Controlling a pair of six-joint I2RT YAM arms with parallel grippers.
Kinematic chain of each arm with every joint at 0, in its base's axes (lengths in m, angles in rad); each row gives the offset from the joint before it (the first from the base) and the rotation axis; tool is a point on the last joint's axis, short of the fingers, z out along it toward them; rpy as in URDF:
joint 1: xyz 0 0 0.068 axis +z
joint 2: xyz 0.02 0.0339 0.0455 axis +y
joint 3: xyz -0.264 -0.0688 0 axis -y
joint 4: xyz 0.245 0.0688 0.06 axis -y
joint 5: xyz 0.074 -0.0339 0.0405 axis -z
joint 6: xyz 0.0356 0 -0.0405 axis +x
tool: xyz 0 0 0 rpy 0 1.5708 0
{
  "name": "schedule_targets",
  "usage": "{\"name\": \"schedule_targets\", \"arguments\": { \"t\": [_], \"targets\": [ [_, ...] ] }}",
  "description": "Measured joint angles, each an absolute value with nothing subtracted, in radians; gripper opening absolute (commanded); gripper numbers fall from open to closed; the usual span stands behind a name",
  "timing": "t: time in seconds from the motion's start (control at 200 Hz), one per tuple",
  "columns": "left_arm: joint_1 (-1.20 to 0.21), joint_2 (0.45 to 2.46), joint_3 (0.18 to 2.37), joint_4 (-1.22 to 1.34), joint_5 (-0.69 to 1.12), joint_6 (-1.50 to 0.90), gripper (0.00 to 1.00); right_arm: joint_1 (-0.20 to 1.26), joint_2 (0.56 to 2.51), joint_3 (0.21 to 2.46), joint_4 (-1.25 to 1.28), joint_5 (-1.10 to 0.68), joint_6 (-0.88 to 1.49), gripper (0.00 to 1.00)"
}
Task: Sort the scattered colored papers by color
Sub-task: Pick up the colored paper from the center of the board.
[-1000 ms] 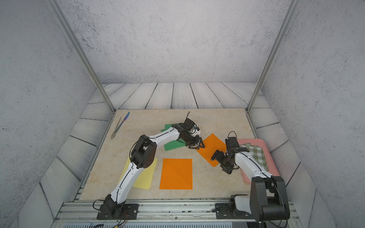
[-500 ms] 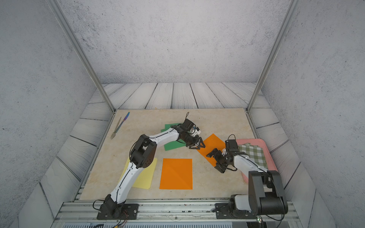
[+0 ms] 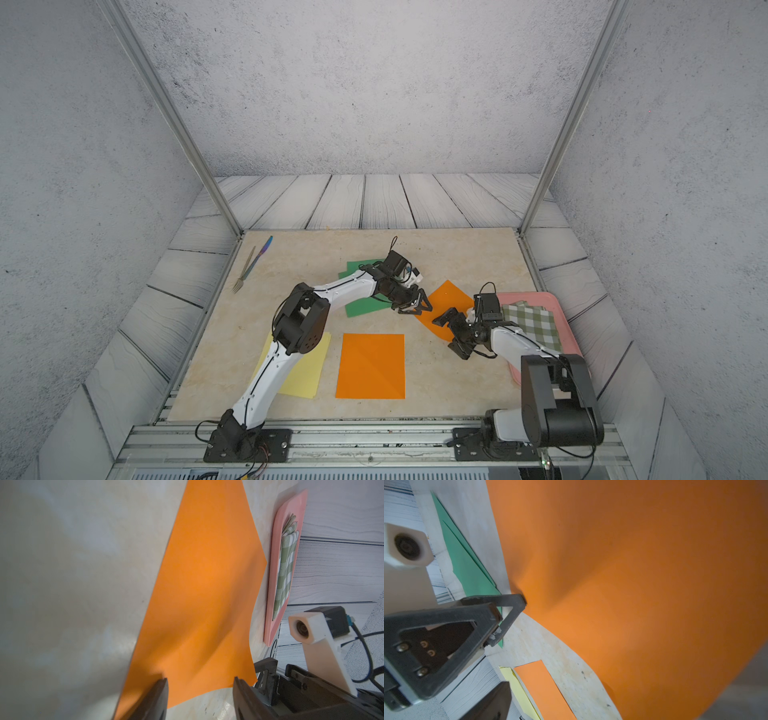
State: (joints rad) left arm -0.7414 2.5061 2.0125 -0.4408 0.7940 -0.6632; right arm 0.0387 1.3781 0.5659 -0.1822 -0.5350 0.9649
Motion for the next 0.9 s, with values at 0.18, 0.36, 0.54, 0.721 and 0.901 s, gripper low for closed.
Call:
{"name": "schedule_targets", "arguments": {
  "t": [0.18, 0.36, 0.54, 0.721, 0.901],
  "targets": [
    [-0.739, 2.506, 2.009, -0.435, 0.801, -0.668, 0.56, -0.012, 1.384, 0.569, -0.171, -0.526, 0.957, 0.95],
    [-0.736, 2.506, 2.004, -0.429, 0.809, -0.671, 0.56, -0.05, 1.427, 0.603, -0.162, -0.526, 0.941, 0.95],
    [-0.733, 2.505, 1.993, -0.416, 0.818, -0.671, 0.56, -0.059, 1.471, 0.638, -0.15, -0.53, 0.933, 0.94],
    [-0.731, 2.501, 1.981, -0.401, 0.828, -0.671, 0.56, -0.067, 1.519, 0.678, -0.139, -0.534, 0.924, 0.91],
    [-0.728, 2.501, 1.976, -0.393, 0.837, -0.671, 0.56, -0.08, 1.535, 0.692, -0.145, -0.54, 0.923, 0.88]
  ]
}}
